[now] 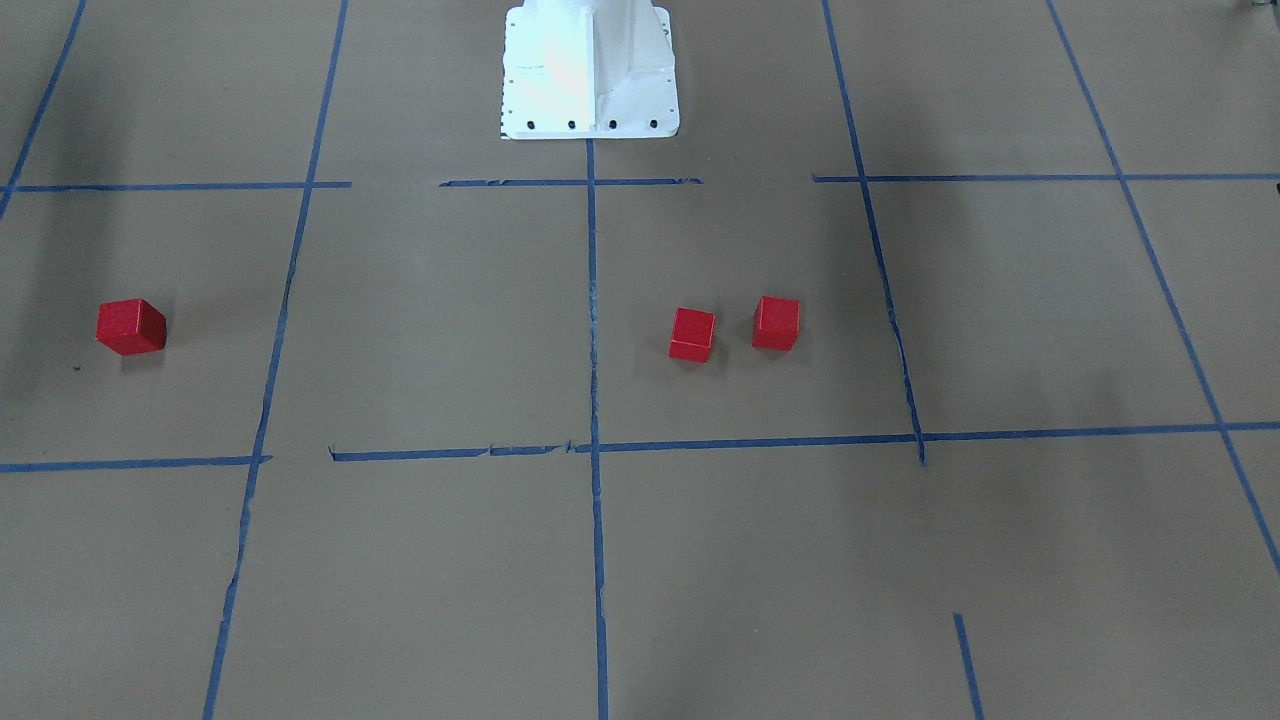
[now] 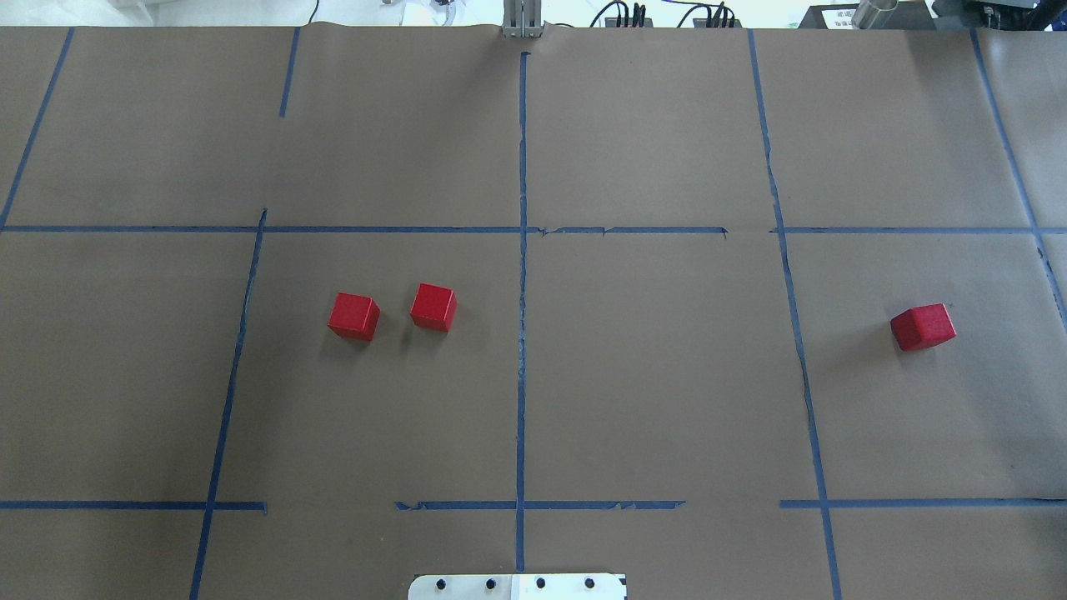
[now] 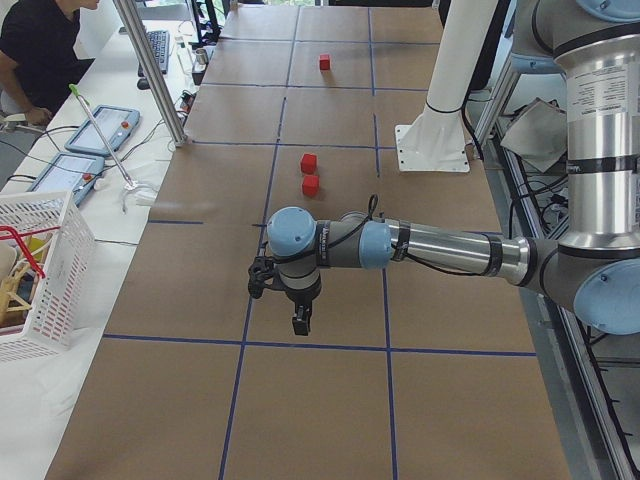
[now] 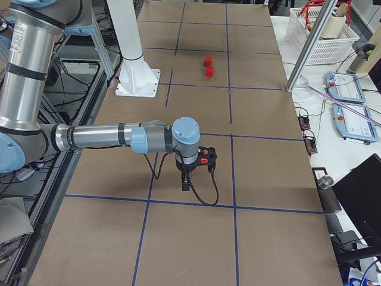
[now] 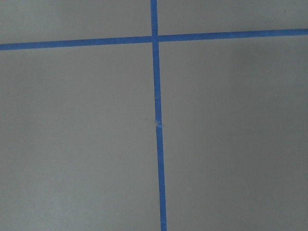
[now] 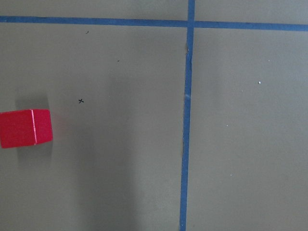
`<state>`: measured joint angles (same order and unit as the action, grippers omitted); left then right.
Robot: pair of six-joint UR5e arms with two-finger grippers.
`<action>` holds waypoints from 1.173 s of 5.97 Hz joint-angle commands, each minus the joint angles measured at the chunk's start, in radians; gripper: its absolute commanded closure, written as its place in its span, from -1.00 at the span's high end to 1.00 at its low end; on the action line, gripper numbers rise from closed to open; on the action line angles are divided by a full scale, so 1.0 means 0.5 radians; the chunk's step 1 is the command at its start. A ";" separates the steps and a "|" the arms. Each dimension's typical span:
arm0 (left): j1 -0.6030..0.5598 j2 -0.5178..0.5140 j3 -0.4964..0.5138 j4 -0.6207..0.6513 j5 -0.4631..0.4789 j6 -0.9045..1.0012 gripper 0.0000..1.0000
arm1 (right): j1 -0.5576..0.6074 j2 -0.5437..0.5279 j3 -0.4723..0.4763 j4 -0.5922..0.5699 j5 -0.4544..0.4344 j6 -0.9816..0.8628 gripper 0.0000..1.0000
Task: Form red blocks into L shape at center
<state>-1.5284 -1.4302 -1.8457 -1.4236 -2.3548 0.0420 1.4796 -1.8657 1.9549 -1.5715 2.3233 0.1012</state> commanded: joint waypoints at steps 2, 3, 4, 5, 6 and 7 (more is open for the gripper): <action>0.013 -0.005 -0.051 -0.006 -0.003 -0.001 1.00 | -0.002 -0.018 -0.004 0.004 0.029 0.000 1.00; 0.013 -0.002 -0.046 -0.006 -0.003 -0.004 1.00 | -0.002 -0.018 -0.010 0.010 0.072 0.003 1.00; 0.013 0.004 -0.045 -0.006 -0.027 -0.022 1.00 | -0.005 -0.012 -0.007 0.023 0.072 0.003 1.00; 0.013 0.004 -0.033 -0.012 -0.027 -0.007 1.00 | -0.005 -0.012 -0.001 0.023 0.072 0.012 1.00; 0.013 0.004 -0.036 -0.015 -0.030 -0.004 1.00 | -0.008 -0.012 0.002 0.026 0.075 0.021 1.00; 0.013 0.010 -0.048 -0.015 -0.030 -0.004 1.00 | -0.008 -0.015 0.002 0.026 0.145 0.028 1.00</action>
<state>-1.5217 -1.4270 -1.8658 -1.4306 -2.3694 0.0391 1.4762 -1.8719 1.9551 -1.5590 2.3720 0.1116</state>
